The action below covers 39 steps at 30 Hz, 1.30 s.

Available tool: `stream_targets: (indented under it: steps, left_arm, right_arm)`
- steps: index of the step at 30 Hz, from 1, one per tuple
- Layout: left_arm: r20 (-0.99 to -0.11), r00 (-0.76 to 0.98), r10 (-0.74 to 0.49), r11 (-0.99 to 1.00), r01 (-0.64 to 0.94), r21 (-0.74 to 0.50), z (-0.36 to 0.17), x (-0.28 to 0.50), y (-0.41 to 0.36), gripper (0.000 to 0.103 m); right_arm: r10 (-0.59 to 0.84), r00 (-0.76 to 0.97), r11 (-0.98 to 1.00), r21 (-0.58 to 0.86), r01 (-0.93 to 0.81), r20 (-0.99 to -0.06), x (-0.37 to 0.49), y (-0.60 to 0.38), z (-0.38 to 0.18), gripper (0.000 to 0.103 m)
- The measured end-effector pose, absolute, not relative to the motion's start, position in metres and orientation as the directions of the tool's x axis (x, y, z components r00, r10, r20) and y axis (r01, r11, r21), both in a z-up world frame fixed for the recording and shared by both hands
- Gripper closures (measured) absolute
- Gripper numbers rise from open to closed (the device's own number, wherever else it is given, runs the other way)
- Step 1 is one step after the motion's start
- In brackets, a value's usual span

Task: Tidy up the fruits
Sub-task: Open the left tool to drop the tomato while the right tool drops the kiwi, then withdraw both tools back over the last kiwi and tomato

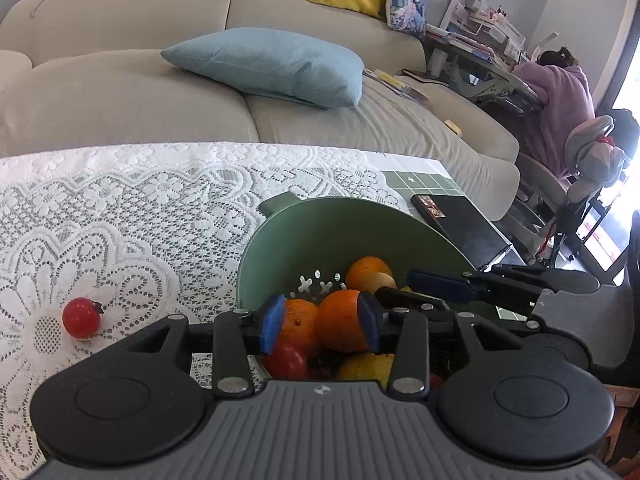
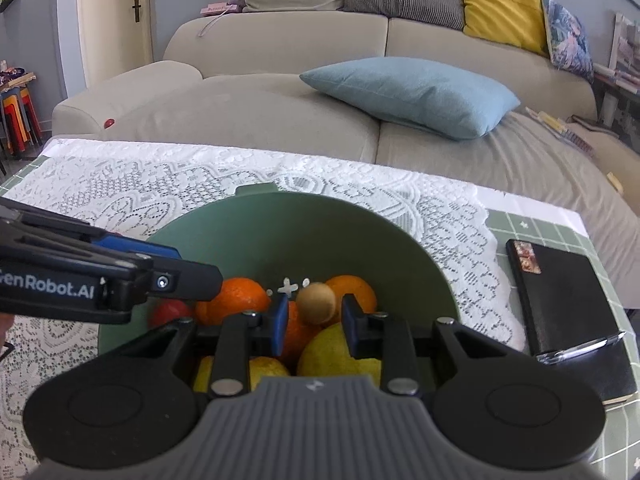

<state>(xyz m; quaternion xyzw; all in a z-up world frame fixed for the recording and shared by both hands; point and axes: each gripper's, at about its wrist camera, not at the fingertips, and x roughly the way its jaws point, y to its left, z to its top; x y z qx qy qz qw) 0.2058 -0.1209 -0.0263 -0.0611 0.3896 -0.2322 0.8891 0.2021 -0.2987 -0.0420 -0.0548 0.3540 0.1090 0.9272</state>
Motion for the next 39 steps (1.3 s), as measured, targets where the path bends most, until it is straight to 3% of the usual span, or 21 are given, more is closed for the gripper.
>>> stream_targets:
  steps: [3,5,13,17,30,39]
  left_arm:
    - [-0.656,0.600,-0.458,0.886,0.371,-0.279,-0.022,0.202,-0.121,0.054]
    - [-0.652,0.606,-0.456,0.887,0.374,-0.272,-0.019,0.199,-0.121,0.052]
    - [-0.647,0.660,-0.381,0.921,0.335,-0.200,-0.010,0.179,-0.111,0.052]
    - [-0.646,0.685,-0.337,0.938,0.304,-0.167,-0.005,0.171,-0.101,0.052]
    - [-0.639,0.727,-0.250,0.964,0.251,-0.091,0.003,0.146,-0.055,0.052]
    - [-0.662,0.723,-0.197,0.976,0.205,-0.066,-0.006,0.138,-0.017,0.052]
  right_arm:
    - [0.158,0.739,0.972,-0.029,-0.233,-0.655,0.200,-0.299,-0.039,0.075]
    - [0.154,0.750,0.972,-0.038,-0.232,-0.643,0.198,-0.297,-0.037,0.067]
    - [0.164,0.779,0.964,-0.069,-0.257,-0.605,0.190,-0.285,-0.029,0.060]
    - [0.173,0.799,0.961,-0.079,-0.265,-0.576,0.182,-0.274,-0.024,0.049]
    - [0.248,0.826,0.927,-0.125,-0.354,-0.505,0.157,-0.223,-0.014,0.041]
    - [0.301,0.798,0.899,-0.122,-0.420,-0.522,0.148,-0.188,-0.021,0.040]
